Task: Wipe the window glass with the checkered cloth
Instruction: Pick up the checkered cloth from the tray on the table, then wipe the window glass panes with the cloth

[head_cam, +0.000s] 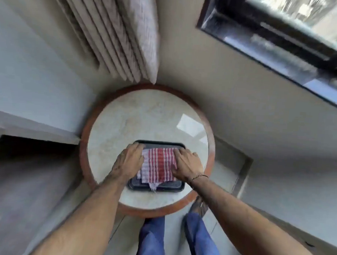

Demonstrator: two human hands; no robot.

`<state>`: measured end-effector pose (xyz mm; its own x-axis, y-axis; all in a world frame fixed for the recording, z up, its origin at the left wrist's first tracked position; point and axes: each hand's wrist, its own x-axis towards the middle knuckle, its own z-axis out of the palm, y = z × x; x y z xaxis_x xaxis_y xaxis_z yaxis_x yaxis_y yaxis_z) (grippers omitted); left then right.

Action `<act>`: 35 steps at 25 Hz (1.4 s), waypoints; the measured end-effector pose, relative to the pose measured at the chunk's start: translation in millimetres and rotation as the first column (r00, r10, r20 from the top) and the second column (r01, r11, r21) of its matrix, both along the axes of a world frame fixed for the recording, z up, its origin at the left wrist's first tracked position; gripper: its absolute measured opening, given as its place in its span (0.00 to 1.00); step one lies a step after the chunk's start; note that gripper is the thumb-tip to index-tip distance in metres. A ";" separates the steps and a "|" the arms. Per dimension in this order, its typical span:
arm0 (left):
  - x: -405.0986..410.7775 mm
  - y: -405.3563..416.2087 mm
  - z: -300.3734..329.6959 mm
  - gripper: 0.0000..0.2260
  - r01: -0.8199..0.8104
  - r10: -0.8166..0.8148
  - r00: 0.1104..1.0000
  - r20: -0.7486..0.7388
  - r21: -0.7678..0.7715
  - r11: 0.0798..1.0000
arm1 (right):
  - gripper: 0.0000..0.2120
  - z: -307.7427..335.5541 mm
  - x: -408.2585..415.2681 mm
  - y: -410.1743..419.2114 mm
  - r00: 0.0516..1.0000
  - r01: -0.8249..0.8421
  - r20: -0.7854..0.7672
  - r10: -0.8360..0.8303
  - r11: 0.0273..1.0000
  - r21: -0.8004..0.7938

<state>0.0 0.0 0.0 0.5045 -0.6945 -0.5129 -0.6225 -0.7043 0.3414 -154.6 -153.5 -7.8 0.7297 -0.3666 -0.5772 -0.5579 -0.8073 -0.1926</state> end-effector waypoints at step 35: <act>49.6 -334.2 617.9 0.20 0.468 0.088 0.790 0.607 -0.690 0.552 | 0.23 619.5 -42.2 -268.9 -0.288 -0.089 0.404 -0.868 0.444 0.892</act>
